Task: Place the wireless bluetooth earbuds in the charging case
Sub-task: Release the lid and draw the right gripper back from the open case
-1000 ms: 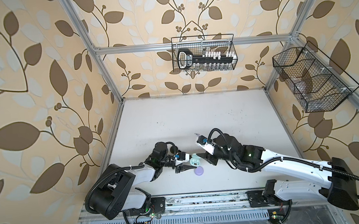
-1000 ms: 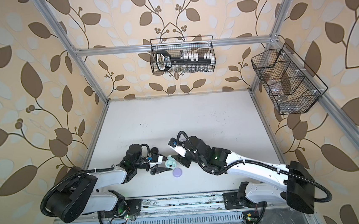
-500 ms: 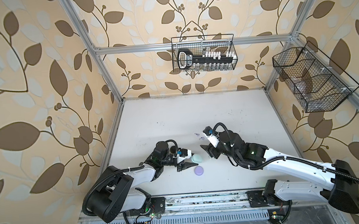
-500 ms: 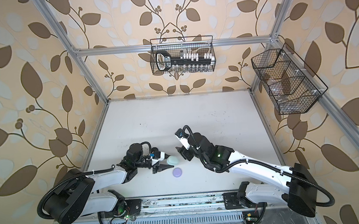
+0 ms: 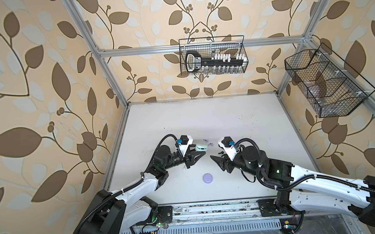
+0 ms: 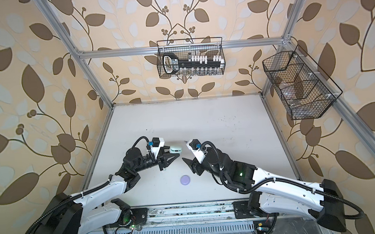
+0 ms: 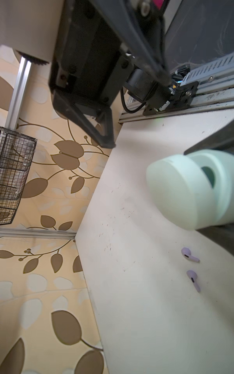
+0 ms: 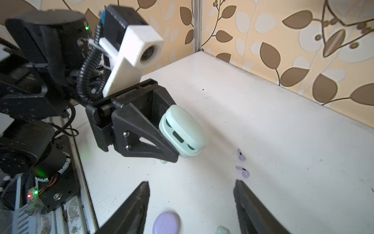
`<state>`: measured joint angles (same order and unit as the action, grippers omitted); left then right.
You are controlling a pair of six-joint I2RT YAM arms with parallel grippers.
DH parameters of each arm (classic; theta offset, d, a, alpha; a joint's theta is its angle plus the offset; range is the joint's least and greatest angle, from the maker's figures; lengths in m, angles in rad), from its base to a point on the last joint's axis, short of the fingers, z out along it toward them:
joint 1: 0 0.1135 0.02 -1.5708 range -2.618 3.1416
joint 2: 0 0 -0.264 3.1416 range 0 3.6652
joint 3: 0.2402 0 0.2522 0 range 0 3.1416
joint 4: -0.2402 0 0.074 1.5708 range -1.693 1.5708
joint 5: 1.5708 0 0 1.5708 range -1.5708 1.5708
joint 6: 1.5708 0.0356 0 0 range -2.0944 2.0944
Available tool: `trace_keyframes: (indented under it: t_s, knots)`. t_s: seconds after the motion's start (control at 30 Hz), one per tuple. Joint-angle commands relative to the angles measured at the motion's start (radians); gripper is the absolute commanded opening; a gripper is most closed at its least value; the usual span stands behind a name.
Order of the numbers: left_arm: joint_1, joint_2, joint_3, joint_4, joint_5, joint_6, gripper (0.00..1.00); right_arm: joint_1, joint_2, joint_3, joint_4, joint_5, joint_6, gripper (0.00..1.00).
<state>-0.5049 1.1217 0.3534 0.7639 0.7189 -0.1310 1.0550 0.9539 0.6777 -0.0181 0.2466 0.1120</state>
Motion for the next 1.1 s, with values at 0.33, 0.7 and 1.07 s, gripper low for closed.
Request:
trace_keyframes:
  t_s: [0.33, 0.7, 1.07]
  knots:
    - [-0.009, -0.089, -0.010, 0.080, 0.111, -0.045, 0.00, 0.021, 0.137, 0.141, 0.059, 0.081, -0.046, 0.60]
    - [-0.013, -0.116, -0.047, 0.143, 0.164, -0.026, 0.00, 0.004, 0.137, 0.182, 0.010, 0.134, 0.017, 0.59]
    - [-0.016, -0.108, -0.137, 0.338, 0.153, -0.012, 0.00, -0.004, 0.204, 0.216, -0.037, 0.162, 0.145, 0.59]
